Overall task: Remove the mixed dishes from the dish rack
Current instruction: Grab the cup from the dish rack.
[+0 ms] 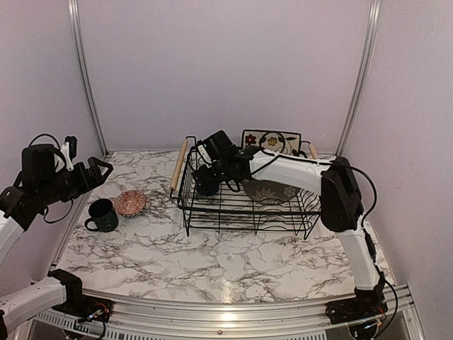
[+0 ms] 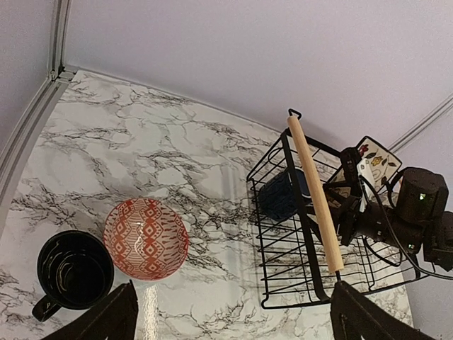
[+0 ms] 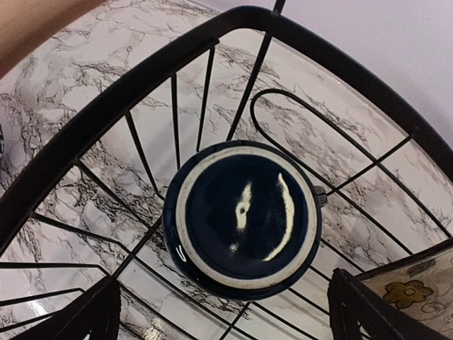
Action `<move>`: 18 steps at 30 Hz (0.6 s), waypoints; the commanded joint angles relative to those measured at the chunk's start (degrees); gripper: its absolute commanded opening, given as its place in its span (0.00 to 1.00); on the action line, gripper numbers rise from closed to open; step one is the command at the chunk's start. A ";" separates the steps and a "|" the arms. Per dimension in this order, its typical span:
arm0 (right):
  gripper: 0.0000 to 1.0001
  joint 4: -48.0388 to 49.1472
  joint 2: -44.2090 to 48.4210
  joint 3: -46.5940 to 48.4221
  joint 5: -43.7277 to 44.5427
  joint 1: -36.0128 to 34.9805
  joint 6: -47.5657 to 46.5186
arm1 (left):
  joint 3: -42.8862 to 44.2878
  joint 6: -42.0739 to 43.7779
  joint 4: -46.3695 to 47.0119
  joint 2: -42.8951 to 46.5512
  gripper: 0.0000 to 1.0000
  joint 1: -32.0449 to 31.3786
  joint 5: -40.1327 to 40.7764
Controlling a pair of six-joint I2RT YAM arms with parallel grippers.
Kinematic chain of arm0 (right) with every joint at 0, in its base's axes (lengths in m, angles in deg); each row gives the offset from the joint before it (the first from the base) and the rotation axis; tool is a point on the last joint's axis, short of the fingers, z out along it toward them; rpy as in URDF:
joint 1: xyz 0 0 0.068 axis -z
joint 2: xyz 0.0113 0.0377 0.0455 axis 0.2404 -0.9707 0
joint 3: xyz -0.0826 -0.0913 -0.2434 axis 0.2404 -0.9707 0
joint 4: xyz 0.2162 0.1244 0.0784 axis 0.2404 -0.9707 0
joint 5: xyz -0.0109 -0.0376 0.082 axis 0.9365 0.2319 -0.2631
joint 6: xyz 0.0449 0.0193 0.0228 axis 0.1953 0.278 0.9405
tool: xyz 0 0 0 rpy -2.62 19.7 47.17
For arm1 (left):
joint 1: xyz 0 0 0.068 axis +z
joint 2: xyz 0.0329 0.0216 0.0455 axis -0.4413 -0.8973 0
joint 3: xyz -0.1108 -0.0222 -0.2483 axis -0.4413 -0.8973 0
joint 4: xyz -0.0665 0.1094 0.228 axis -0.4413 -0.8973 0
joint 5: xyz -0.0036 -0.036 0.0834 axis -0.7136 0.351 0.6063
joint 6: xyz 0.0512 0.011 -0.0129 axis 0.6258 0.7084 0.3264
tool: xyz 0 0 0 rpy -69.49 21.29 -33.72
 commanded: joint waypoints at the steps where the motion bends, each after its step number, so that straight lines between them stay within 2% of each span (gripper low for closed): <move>1: 0.98 -1.87 -2.66 4.40 2.17 1.23 0.37 | -0.23 1.55 -2.11 0.50 0.98 0.36 1.12; 7: 0.99 1.72 -4.74 3.44 -2.89 2.72 0.25 | -0.57 1.60 -2.17 0.66 0.98 0.36 1.31; 18: 0.98 4.04 -9.26 7.25 -3.93 3.75 -1.09 | -0.90 1.34 -2.35 0.48 0.98 0.36 1.19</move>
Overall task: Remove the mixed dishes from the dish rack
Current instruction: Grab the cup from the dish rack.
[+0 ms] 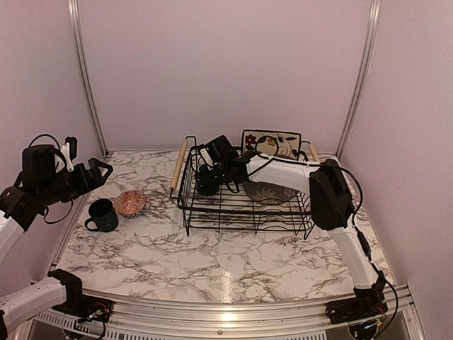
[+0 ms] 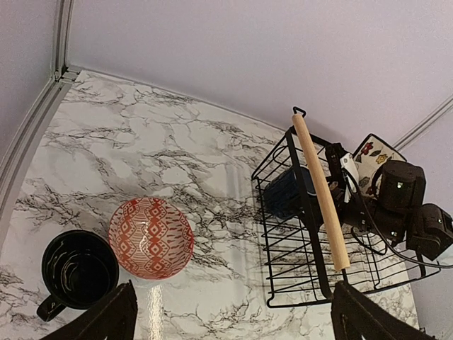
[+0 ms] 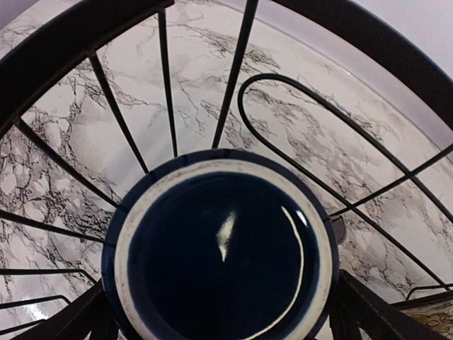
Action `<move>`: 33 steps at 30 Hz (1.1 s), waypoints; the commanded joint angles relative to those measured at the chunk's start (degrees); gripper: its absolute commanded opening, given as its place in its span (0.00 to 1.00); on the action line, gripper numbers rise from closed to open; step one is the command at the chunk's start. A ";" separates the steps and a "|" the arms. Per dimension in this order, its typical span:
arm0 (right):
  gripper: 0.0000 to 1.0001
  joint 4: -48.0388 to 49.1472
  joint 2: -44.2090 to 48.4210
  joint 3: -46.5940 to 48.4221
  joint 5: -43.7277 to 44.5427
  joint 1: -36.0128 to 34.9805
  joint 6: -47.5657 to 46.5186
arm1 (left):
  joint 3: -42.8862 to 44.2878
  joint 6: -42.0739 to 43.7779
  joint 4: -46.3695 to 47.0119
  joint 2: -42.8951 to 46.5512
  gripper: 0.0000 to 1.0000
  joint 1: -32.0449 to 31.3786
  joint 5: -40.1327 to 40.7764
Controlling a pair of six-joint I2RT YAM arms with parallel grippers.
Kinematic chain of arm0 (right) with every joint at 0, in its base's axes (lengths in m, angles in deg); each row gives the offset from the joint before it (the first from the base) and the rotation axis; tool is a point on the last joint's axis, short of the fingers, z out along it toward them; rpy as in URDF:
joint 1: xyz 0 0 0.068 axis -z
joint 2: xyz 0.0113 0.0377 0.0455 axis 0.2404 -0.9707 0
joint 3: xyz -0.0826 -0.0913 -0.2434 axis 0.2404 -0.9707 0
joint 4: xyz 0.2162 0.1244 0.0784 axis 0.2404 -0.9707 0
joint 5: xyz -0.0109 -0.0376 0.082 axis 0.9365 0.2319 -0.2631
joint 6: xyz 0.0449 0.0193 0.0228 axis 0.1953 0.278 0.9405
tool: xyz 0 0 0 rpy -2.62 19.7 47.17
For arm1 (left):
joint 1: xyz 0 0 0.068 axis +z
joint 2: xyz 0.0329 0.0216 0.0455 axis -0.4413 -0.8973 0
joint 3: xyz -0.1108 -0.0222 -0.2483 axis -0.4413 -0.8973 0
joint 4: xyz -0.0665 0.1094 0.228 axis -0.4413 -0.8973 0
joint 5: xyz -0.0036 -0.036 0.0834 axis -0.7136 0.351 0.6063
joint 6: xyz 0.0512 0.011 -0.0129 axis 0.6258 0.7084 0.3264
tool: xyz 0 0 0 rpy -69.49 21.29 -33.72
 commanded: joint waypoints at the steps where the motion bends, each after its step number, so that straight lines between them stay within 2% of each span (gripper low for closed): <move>1: 0.98 1.55 -2.77 3.81 -1.69 0.81 -0.56 | -0.66 0.30 -1.82 0.50 0.98 0.32 0.44; 4: 0.97 1.62 -3.54 4.68 -1.91 1.20 -0.58 | -0.72 0.16 -1.80 0.38 0.98 0.34 0.45; 10: 0.88 2.58 -3.69 5.00 -4.43 1.69 -0.59 | -0.25 -0.22 -1.72 0.17 0.98 0.34 0.07; 13: 0.79 2.38 -3.69 5.59 -5.45 1.70 -0.78 | 0.06 -0.45 -1.67 -0.07 0.98 0.27 -0.19; 17: 0.61 1.70 -2.63 5.70 -6.10 1.65 -0.54 | 0.35 -0.89 -1.72 -0.23 0.98 0.34 -0.41; 21: 0.48 1.79 0.54 2.82 -6.23 1.60 0.02 | 0.60 -1.53 -1.75 -0.64 0.99 0.34 -0.84; 30: 0.29 5.54 12.44 -7.72 -8.66 1.20 1.18 | 0.65 -4.39 0.24 -1.93 0.99 0.25 -3.66; 33: 0.26 6.87 16.76 -10.78 -9.74 1.21 1.78 | 0.83 -5.42 0.88 -2.31 0.99 0.25 -5.11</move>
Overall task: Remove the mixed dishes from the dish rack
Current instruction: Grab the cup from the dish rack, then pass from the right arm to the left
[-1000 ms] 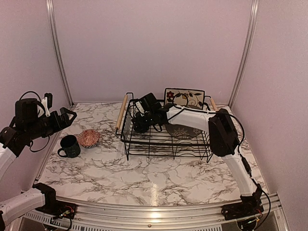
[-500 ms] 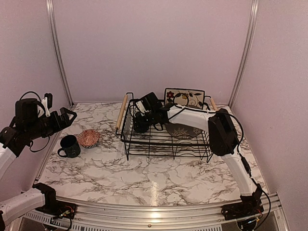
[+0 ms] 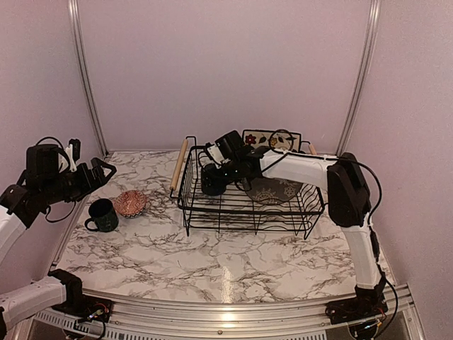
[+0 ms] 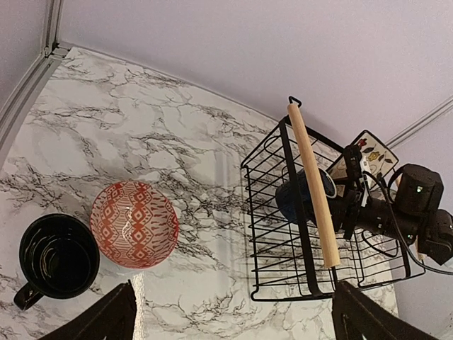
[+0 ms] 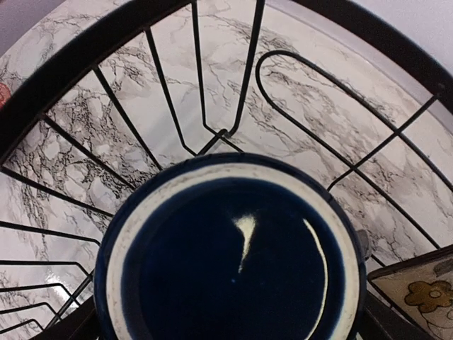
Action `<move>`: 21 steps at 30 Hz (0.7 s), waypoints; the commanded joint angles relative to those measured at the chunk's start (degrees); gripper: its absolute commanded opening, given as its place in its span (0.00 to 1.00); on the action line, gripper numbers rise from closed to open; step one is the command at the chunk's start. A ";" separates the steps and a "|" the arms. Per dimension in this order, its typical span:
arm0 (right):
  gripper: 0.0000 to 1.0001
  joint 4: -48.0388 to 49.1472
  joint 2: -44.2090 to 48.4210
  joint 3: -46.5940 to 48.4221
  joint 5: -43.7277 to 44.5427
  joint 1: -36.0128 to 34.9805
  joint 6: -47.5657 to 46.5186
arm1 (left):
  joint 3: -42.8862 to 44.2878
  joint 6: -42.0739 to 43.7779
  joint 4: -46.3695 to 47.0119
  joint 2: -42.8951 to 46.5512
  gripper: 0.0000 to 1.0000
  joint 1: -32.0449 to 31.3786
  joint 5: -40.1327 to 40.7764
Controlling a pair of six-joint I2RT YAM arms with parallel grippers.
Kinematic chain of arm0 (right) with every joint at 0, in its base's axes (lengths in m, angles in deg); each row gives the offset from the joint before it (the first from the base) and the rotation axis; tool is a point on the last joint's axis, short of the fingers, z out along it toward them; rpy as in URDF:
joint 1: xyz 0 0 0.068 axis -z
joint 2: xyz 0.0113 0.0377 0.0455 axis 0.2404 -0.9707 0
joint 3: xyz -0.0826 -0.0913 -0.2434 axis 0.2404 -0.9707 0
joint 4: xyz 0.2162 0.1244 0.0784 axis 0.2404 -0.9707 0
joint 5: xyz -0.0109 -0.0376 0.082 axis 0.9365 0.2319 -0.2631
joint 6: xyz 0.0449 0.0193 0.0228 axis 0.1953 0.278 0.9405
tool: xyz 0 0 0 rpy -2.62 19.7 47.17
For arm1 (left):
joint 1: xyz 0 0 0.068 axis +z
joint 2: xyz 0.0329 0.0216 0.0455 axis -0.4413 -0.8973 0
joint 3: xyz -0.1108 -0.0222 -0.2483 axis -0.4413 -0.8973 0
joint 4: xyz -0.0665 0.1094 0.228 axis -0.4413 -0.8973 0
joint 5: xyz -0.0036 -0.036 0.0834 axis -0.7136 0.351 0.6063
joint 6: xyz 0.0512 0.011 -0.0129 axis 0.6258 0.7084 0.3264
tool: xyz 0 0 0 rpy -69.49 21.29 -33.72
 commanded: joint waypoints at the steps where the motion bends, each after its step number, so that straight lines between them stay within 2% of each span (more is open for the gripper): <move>1: 0.25 6.68 9.82 -2.10 -2.37 -0.06 1.60 | 0.80 -2.18 1.09 -0.63 0.99 0.28 -3.08; 4: 0.24 9.36 14.63 -6.49 -5.70 -0.03 3.16 | 0.81 -3.27 1.83 -0.76 0.99 0.28 -4.60; 11: 0.24 21.83 29.07 -24.51 -12.14 -0.07 7.49 | -1.53 -7.85 8.27 -1.15 0.99 0.07 -11.67; 16: 0.24 28.51 38.10 -34.26 -14.17 -0.11 9.96 | -6.15 -15.44 20.88 -1.28 0.99 -2.17 -17.63; 21: 0.23 35.38 45.44 -42.76 -16.91 -0.09 13.29 | -8.19 -22.23 34.38 -4.34 0.99 -9.13 -17.26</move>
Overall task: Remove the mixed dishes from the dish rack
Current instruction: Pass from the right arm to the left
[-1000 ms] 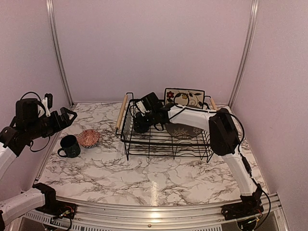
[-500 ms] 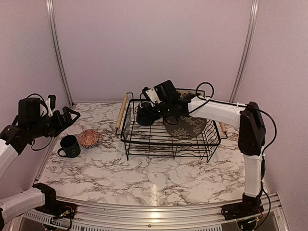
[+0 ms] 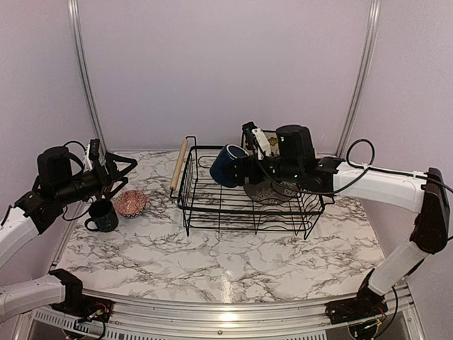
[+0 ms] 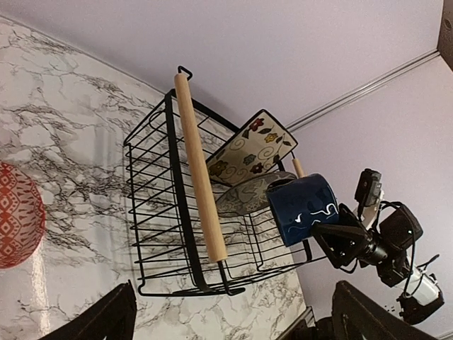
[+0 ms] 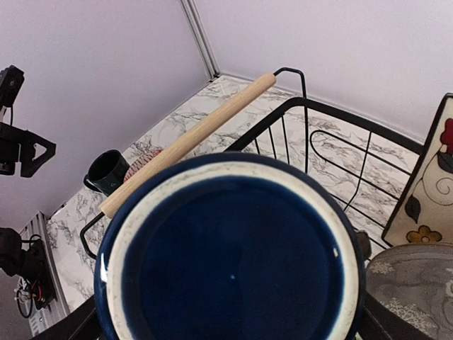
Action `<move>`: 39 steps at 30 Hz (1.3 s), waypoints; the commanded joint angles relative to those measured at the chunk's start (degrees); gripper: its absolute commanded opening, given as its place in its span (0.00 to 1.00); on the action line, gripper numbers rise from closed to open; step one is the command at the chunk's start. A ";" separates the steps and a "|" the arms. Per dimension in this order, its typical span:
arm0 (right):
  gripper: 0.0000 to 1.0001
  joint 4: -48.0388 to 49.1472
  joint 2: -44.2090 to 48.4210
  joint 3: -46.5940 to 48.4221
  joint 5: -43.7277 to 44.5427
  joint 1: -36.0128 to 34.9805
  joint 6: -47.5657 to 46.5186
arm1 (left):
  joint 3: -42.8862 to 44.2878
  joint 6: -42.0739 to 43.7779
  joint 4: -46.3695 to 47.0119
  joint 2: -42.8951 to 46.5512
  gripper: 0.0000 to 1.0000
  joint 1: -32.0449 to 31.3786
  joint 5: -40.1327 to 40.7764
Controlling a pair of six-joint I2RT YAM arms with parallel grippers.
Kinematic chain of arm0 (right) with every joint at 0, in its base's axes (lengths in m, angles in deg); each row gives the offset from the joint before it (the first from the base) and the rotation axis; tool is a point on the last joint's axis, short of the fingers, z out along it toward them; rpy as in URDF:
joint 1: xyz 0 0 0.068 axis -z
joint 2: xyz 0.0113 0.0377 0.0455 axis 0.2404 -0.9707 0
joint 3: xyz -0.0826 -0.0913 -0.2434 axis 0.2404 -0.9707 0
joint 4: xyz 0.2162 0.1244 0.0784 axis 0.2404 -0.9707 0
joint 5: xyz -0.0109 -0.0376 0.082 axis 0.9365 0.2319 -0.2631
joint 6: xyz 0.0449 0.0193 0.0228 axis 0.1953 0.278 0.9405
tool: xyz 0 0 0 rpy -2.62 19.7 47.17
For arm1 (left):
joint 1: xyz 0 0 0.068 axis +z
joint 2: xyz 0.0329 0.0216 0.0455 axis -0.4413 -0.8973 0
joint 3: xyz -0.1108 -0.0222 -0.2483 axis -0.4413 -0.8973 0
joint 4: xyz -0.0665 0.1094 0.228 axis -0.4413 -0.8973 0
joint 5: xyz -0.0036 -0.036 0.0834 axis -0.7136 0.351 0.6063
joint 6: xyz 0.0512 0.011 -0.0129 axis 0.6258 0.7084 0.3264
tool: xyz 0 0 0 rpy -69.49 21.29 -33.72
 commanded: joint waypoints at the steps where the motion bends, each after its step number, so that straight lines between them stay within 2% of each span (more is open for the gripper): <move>1: 0.23 14.06 7.39 -4.29 -4.18 -0.10 4.29 | -0.55 -7.00 15.96 -3.50 0.99 -6.35 -1.87; 10: 0.23 22.84 12.91 -11.13 -8.79 -0.04 9.19 | 2.62 -14.11 37.06 -17.59 0.99 -22.09 -1.47; 16: 0.23 27.40 12.88 -11.92 -11.85 -0.04 12.38 | 8.27 -14.05 41.22 -26.09 0.97 -28.13 0.56; 22: 0.23 33.15 11.89 -13.79 -15.10 -0.29 16.20 | 12.14 -15.57 44.47 -31.99 0.96 -30.83 0.48; 27: 0.22 37.99 10.12 -15.18 -17.30 -0.72 19.62 | 12.09 -20.10 52.37 -35.37 0.92 -31.59 -1.22; 39: 0.22 48.19 8.20 -18.12 -18.19 -2.33 24.13 | 8.89 -27.87 64.92 -37.71 0.63 -31.84 -0.44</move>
